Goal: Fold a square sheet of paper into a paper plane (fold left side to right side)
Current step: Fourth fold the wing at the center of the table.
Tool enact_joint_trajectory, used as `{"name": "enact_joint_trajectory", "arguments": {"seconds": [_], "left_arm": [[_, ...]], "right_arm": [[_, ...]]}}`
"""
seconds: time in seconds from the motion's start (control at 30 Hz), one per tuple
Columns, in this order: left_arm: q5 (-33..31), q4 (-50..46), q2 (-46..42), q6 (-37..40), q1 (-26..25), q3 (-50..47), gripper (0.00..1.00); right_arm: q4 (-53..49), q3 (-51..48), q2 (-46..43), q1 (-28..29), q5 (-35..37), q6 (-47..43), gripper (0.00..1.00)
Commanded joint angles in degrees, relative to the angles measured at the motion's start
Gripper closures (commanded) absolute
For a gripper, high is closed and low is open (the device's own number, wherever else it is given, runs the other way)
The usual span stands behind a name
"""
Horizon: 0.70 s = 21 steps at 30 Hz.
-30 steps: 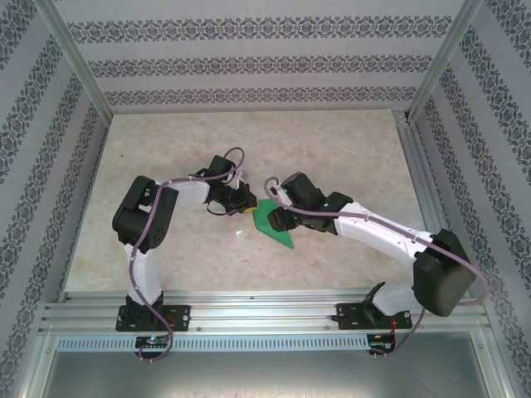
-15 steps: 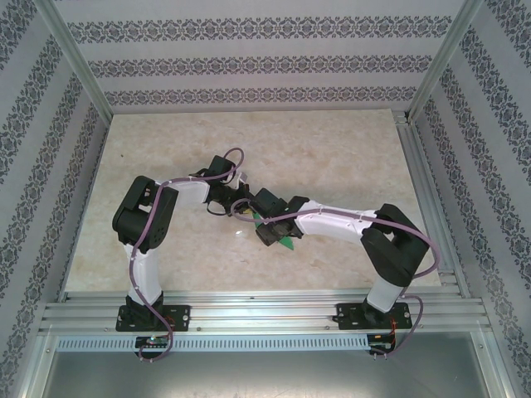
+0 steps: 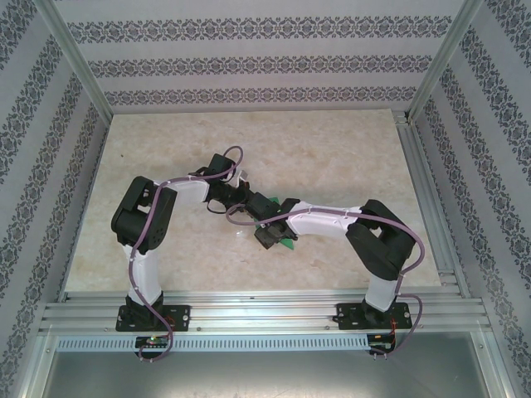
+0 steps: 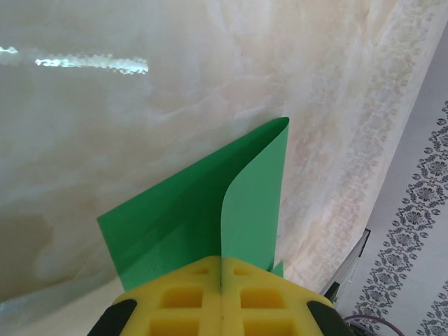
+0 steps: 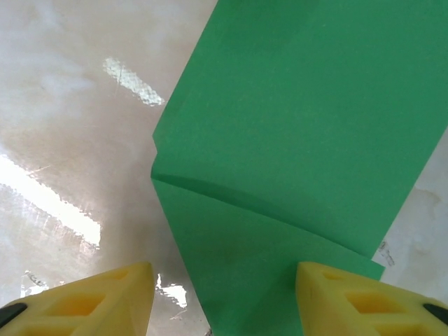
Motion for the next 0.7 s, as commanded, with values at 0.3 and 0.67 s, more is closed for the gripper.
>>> {"name": "enact_joint_trajectory", "arguments": {"seconds": [0.3, 0.67], "left_arm": [[2.7, 1.8, -2.1, -2.9, -0.7, 1.2, 0.94], [3.6, 3.4, -1.9, -4.4, -0.8, 1.3, 0.94]], "right_arm": [[1.9, 0.3, 0.5, -1.2, 2.6, 1.0, 0.54], [2.1, -0.3, 0.2, -1.7, 3.0, 0.6, 0.56]]}}
